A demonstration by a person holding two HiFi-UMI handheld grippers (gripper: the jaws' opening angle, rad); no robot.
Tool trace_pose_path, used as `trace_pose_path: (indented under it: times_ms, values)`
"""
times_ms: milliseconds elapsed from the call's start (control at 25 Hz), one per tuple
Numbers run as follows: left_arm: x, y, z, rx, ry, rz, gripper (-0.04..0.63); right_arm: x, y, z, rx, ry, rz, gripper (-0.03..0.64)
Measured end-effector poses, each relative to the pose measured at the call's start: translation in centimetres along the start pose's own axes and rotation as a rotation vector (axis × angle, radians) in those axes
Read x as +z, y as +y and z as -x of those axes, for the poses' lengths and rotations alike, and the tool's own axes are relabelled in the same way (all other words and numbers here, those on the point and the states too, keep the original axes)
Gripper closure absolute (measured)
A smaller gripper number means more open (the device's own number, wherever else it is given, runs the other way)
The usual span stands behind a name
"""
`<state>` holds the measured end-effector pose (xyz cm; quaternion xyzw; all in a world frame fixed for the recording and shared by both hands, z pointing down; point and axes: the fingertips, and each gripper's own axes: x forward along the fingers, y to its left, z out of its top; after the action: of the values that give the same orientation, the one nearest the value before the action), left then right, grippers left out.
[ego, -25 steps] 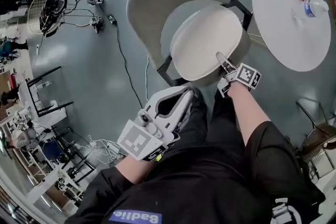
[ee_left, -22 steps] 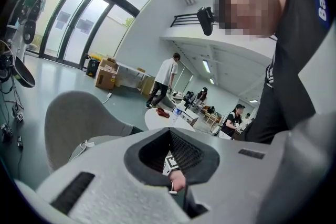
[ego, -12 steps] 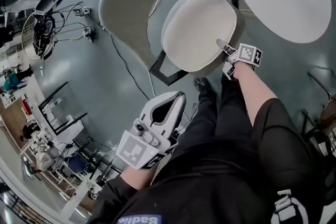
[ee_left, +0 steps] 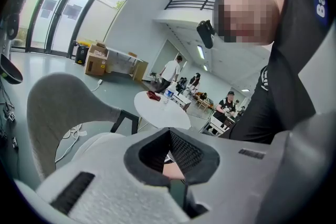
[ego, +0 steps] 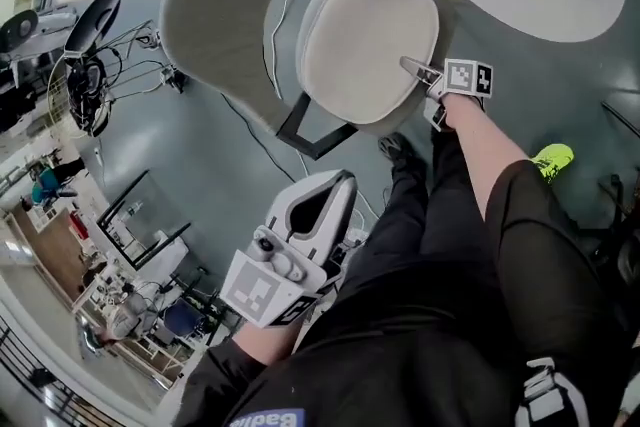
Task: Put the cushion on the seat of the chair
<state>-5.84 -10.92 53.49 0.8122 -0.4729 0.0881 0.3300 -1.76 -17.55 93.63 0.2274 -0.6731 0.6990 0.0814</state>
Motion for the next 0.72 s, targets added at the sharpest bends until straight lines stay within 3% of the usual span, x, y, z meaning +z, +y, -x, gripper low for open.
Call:
trace_pose_path:
  times_ms: [360, 720]
  values:
    - [-1.9, -1.7, 0.0, -0.025, 0.048, -0.037, 0.583, -0.8, -2.4, 1.8, -0.042, -0.030, 0.017, 0.402]
    - [0.0, -4.3, 1.4, -0.084, -0.026, -0.077, 0.583, -1.9, -2.9, 8.0, -0.084, -0.117, -0.030, 0.390]
